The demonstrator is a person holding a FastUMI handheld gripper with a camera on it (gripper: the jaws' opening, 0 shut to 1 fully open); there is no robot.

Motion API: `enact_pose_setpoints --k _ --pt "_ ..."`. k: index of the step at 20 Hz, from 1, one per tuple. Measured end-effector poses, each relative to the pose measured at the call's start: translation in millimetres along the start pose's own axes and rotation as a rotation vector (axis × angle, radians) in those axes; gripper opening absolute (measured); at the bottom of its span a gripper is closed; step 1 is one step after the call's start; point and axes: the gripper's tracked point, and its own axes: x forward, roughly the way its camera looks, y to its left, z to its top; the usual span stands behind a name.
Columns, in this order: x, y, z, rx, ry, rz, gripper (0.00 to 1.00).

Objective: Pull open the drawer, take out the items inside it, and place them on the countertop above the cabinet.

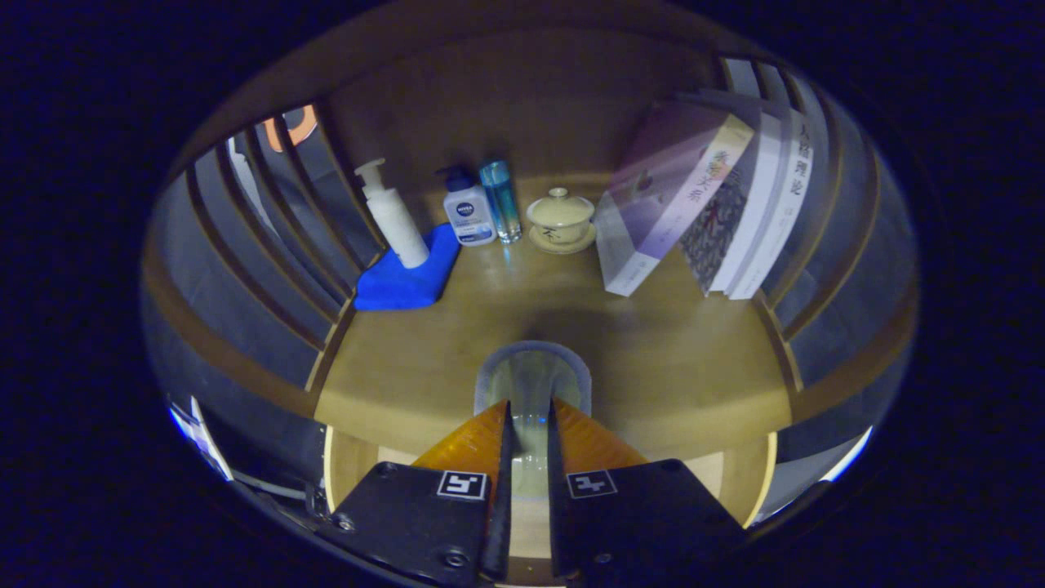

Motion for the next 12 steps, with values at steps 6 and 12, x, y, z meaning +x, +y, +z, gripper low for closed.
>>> enact_pose_setpoints --k 6,12 --pt "33 -3 16 -0.021 -0.035 -0.033 0.22" --pt "48 -4 23 0.070 -0.116 0.053 0.28"
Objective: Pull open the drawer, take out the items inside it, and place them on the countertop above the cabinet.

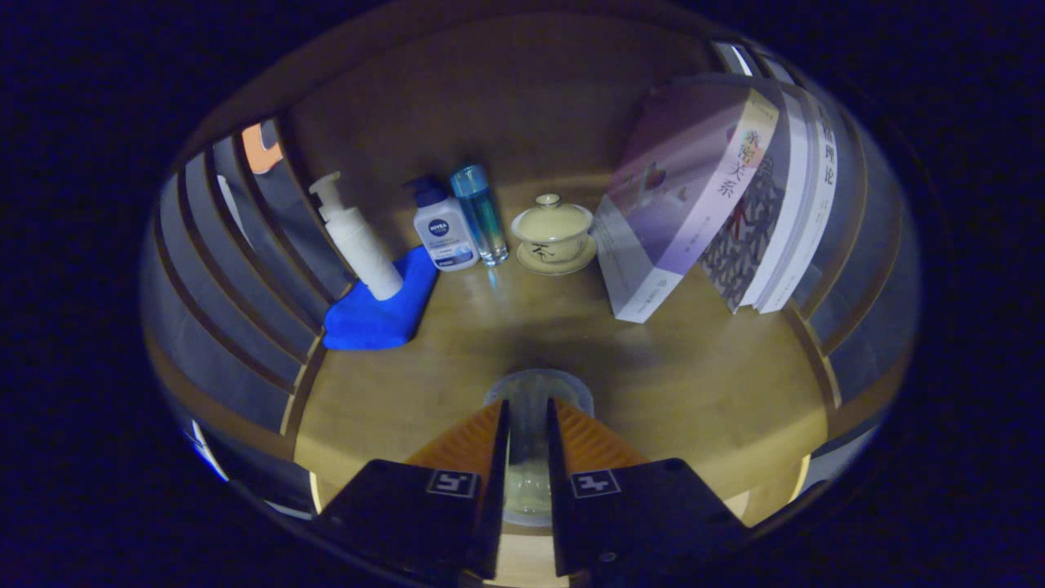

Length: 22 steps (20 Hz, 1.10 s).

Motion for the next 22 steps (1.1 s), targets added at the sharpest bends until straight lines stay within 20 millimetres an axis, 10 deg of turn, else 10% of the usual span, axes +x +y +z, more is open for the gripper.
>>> enact_pose_setpoints --k 4,12,22 --pt "-24 -2 17 -0.032 -0.158 0.000 0.83" --pt "-117 25 -12 -0.177 -0.400 0.034 0.90" --pt "-230 30 -142 -0.215 -0.660 0.058 0.98"
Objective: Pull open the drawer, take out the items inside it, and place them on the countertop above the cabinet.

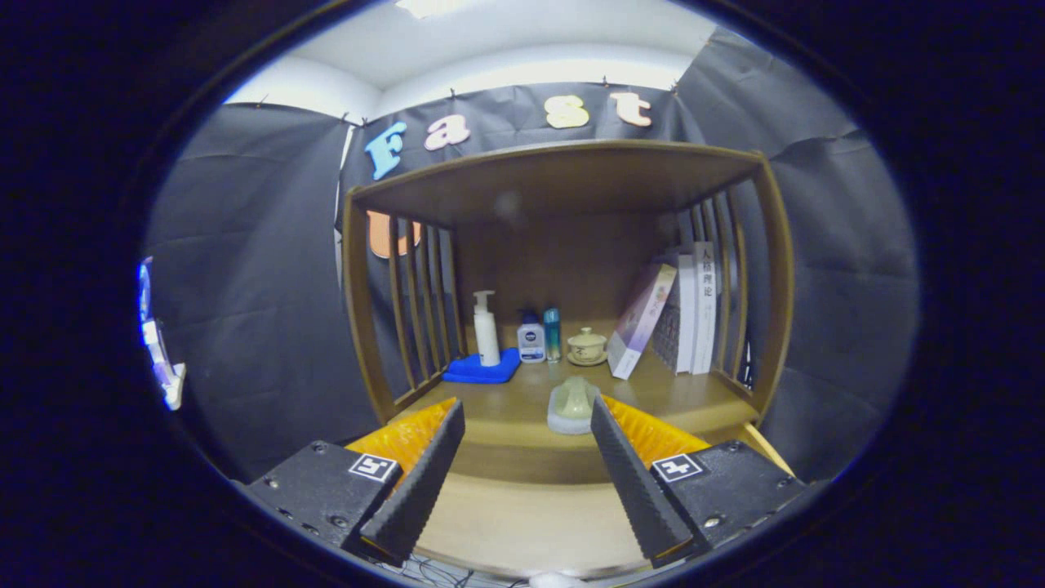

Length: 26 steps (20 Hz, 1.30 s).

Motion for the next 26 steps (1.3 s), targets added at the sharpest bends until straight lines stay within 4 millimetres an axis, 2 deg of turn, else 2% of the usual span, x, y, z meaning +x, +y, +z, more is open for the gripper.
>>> enact_pose_setpoints --k 5,8,11,15,19,26 --pt "-60 -19 -40 -0.042 -0.079 -0.081 0.99" --pt "-77 -29 -75 -0.060 -0.065 -0.113 0.99" --pt "-86 -38 -113 -0.079 -0.016 -0.139 0.99" --pt "-81 -44 -154 -0.056 0.054 -0.149 0.99" --pt "-66 -48 -175 -0.019 0.121 -0.166 0.99" --pt "-61 -47 -175 -0.023 0.097 -0.175 0.99"
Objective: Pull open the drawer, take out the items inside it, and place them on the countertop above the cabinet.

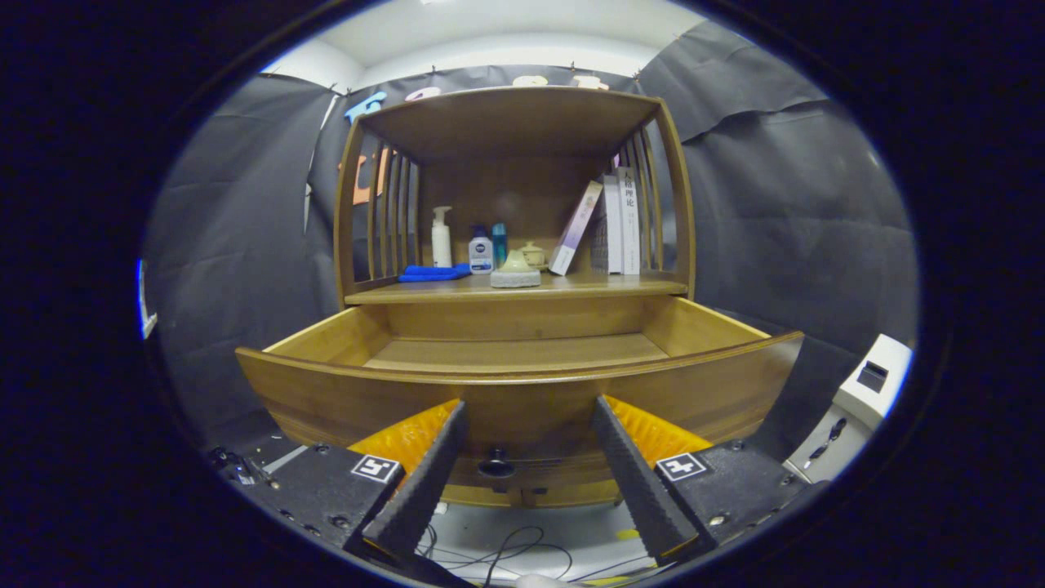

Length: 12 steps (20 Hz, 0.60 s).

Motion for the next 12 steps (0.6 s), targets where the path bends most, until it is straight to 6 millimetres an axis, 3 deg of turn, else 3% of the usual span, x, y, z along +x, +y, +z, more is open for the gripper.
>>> enact_pose_setpoints --k 7,12 --pt "8 2 4 -0.002 -0.017 -0.001 0.99" --pt "34 5 14 0.000 -0.020 -0.001 0.99"
